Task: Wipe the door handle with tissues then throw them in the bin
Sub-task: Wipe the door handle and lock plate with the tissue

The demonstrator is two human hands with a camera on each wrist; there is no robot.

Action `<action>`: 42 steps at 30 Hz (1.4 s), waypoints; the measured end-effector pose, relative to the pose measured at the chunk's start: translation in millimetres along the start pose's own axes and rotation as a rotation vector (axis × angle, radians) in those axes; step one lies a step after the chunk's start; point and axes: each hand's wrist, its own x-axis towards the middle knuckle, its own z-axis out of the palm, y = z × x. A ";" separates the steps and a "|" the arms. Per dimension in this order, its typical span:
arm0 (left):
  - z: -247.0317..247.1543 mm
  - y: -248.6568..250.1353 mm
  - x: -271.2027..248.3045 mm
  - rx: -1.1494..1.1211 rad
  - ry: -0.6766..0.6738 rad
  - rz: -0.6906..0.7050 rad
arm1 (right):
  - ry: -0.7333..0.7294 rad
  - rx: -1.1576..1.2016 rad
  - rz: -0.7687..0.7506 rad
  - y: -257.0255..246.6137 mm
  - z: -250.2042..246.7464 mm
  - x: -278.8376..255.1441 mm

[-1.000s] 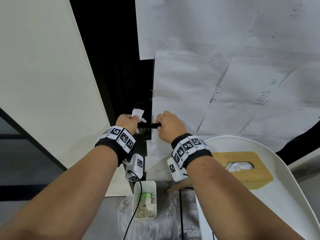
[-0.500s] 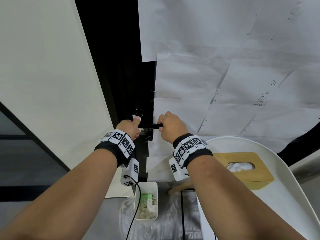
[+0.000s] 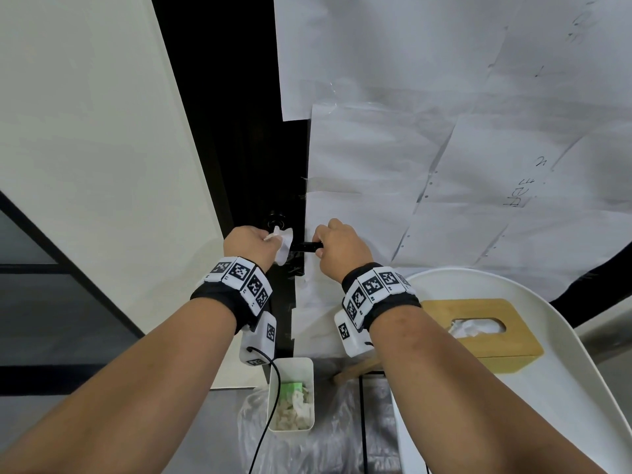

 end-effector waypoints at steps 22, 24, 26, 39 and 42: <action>10.2 18.5 19.4 0.152 0.056 -0.023 | -0.016 -0.009 -0.012 3.0 2.4 5.5; 9.2 16.3 15.3 0.137 0.064 0.017 | -0.014 -0.005 -0.013 3.1 2.8 5.0; 7.2 15.8 10.4 0.140 0.076 0.082 | -0.004 -0.007 -0.011 3.4 3.1 5.1; -0.7 4.1 -8.8 0.356 -0.106 0.359 | -0.026 0.003 0.001 2.3 -0.8 2.3; -4.0 0.9 -10.6 0.289 -0.107 0.394 | -0.023 -0.005 0.002 1.1 -1.0 2.1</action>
